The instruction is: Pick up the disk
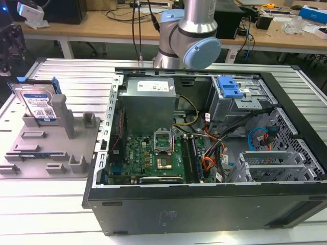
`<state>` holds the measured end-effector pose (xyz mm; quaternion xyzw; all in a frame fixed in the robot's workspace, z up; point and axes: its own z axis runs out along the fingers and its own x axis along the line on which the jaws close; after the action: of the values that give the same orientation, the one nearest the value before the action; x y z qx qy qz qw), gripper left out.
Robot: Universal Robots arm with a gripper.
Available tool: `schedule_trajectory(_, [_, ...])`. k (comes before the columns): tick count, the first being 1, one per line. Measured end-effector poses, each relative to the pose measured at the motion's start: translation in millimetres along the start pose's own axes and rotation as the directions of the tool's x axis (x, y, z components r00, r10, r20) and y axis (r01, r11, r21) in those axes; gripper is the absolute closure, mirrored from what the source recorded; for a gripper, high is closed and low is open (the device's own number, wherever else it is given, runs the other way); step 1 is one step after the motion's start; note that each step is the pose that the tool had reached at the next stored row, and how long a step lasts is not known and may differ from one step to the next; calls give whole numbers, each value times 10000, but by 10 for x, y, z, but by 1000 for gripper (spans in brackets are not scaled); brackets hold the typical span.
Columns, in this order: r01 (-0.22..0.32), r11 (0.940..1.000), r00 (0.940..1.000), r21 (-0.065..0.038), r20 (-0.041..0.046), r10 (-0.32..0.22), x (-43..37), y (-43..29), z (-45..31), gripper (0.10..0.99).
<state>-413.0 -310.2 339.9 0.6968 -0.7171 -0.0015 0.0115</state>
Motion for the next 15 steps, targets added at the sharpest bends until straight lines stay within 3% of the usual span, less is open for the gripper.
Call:
schedule_trajectory(5, [-27, 10000, 10000, 1, 1, 27, -4, 0, 14, 529])
schedule_trajectory(15, [-24, 10000, 10000, 1, -34, 24, -6, -3, 144, 529])
